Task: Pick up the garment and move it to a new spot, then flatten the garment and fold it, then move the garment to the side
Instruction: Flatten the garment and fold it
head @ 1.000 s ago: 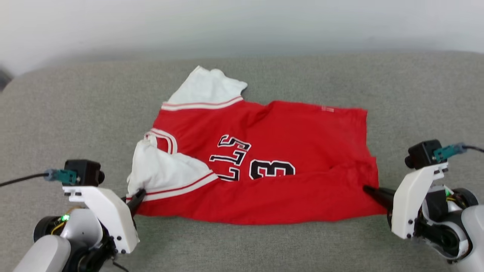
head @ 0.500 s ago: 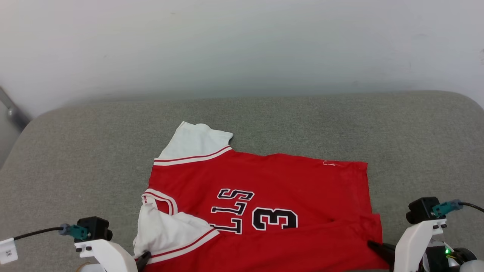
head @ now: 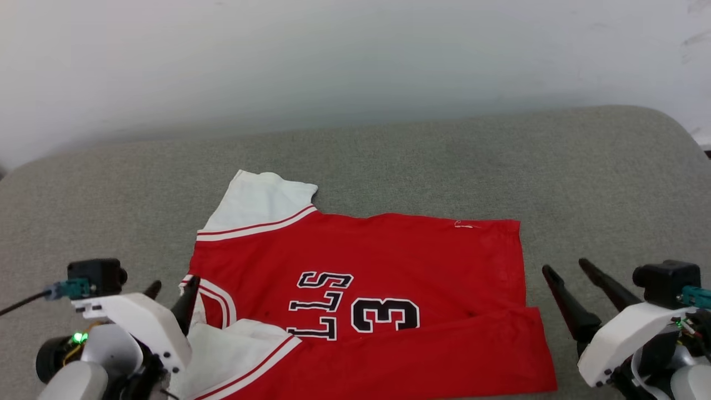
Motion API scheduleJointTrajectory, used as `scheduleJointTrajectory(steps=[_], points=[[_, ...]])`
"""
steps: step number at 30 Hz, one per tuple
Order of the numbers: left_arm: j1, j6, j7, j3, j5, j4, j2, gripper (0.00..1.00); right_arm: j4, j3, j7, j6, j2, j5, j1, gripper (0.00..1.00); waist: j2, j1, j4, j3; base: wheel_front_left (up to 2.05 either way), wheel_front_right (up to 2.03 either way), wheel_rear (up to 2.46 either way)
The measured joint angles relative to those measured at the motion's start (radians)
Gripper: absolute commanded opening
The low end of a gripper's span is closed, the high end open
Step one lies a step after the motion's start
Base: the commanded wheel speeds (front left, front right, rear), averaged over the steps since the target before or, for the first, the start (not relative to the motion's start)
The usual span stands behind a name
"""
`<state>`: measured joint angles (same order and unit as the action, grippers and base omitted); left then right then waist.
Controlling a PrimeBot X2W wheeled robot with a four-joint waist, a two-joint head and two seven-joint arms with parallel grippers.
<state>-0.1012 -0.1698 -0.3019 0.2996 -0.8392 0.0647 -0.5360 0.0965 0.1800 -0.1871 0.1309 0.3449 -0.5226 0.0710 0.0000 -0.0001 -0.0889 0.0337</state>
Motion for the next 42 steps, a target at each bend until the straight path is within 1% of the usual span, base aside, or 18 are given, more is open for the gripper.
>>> scheduleJointTrajectory(steps=[3, 7, 10, 13, 15, 17, 18, 21, 25, 28, 31, 35, 36, 37, 38, 39, 40, 42], points=[[-0.067, -0.029, 0.054, -0.017, 0.047, -0.01, 0.004, 1.0, -0.038, -0.03, 0.074, 0.0, -0.022, 0.054, 0.024, 1.0, 0.0, 0.0001, -0.019, 0.027, 0.0, 0.0, 0.0], [-0.18, -0.051, 0.105, -0.035, 0.101, -0.019, 0.003, 1.0, -0.1, -0.059, 0.134, 0.0, -0.057, 0.099, 0.067, 1.0, 0.0, 0.0001, -0.049, 0.084, 0.0, 0.0, 0.0], [-0.26, -0.071, 0.113, -0.038, 0.137, -0.034, -0.004, 1.0, -0.143, -0.081, 0.167, 0.0, -0.08, 0.132, 0.092, 1.0, 0.0, 0.0002, -0.074, 0.138, 0.0, 0.0, 0.0], [-0.336, -0.071, 0.089, -0.04, 0.148, -0.03, -0.016, 1.0, -0.184, -0.095, 0.195, 0.0, -0.1, 0.148, 0.11, 1.0, 0.0, 0.0002, -0.101, 0.198, 0.0, 0.0, 0.0], [-0.391, -0.055, 0.059, -0.046, 0.129, -0.013, -0.025, 1.0, -0.206, -0.104, 0.206, 0.0, -0.114, 0.149, 0.12, 1.0, 0.0, 0.0003, -0.118, 0.24, 0.0, 0.0, 0.0], [-0.445, -0.031, 0.015, -0.051, 0.103, 0.013, -0.037, 1.0, -0.224, -0.108, 0.208, 0.0, -0.123, 0.155, 0.126, 1.0, 0.0, 0.0002, -0.135, 0.282, 0.0, 0.0, 0.0], [-0.519, 0.01, -0.067, -0.052, 0.063, 0.054, -0.067, 1.0, -0.237, -0.113, 0.215, 0.0, -0.137, 0.157, 0.133, 1.0, 0.0, 0.0003, -0.16, 0.341, 0.0, 0.0, 0.0], [-0.594, 0.042, -0.183, -0.046, 0.033, 0.101, -0.114, 1.0, -0.243, -0.117, 0.218, 0.0, -0.148, 0.156, 0.134, 1.0, 0.0, 0.0004, -0.186, 0.392, 0.0, 0.0, 0.0], [-0.691, 0.064, -0.353, -0.035, 0.008, 0.151, -0.194, 1.0, -0.242, -0.117, 0.219, 0.0, -0.16, 0.142, 0.135, 1.0, 0.0, 0.0003, -0.217, 0.449, 0.0, 0.0, 0.0], [-0.734, 0.061, -0.483, -0.017, 0.002, 0.171, -0.251, 1.0, -0.236, -0.108, 0.223, 0.0, -0.167, 0.127, 0.137, 1.0, 0.0, 0.0004, -0.241, 0.485, 0.0, 0.0, 0.0], [-0.761, 0.046, -0.607, -0.002, -0.005, 0.184, -0.299, 1.0, -0.225, -0.099, 0.232, 0.0, -0.171, 0.117, 0.141, 1.0, 0.0, 0.0004, -0.261, 0.518, 0.0, 0.0, 0.0], [-0.786, 0.011, -0.714, -0.002, -0.027, 0.179, -0.33, 1.0, -0.212, -0.079, 0.241, 0.0, -0.174, 0.098, 0.148, 1.0, 0.0, 0.0002, -0.282, 0.558, 0.0, 0.0, 0.0], [-0.789, 0.001, -0.728, -0.006, -0.035, 0.175, -0.331, 0.86, -0.207, -0.075, 0.243, 0.0, -0.174, 0.094, 0.154, 1.0, 0.0, 0.0002, -0.286, 0.566, 0.0, 0.0, 0.0], [-0.789, -0.006, -0.737, -0.008, -0.04, 0.171, -0.332, 0.86, -0.204, -0.071, 0.244, 0.0, -0.174, 0.088, 0.159, 1.0, 0.0, 0.0002, -0.29, 0.574, 0.0, 0.0, 0.0], [-0.79, -0.015, -0.743, -0.013, -0.046, 0.168, -0.332, 0.4, -0.2, -0.068, 0.246, 0.0, -0.173, 0.081, 0.165, 1.0, 0.0, 0.0002, -0.293, 0.581, 0.0, 0.0, 0.0], [-0.79, -0.019, -0.742, -0.015, -0.049, 0.164, -0.331, 0.05, -0.195, -0.067, 0.247, 0.0, -0.172, 0.078, 0.17, 1.0, 0.0, 0.0001, -0.296, 0.586, 0.0, 0.0, 0.0], [-0.789, -0.026, -0.741, -0.02, -0.054, 0.162, -0.328, 0.0, -0.191, -0.065, 0.247, 0.0, -0.169, 0.069, 0.173, 1.0, 0.0, 0.0001, -0.298, 0.59, 0.0, 0.0, 0.0], [-0.785, -0.031, -0.72, -0.03, -0.057, 0.162, -0.322, 0.0, -0.182, -0.062, 0.237, 0.0, -0.16, 0.056, 0.18, 1.0, 0.0, 0.0001, -0.299, 0.594, 0.0, 0.0, 0.0]])
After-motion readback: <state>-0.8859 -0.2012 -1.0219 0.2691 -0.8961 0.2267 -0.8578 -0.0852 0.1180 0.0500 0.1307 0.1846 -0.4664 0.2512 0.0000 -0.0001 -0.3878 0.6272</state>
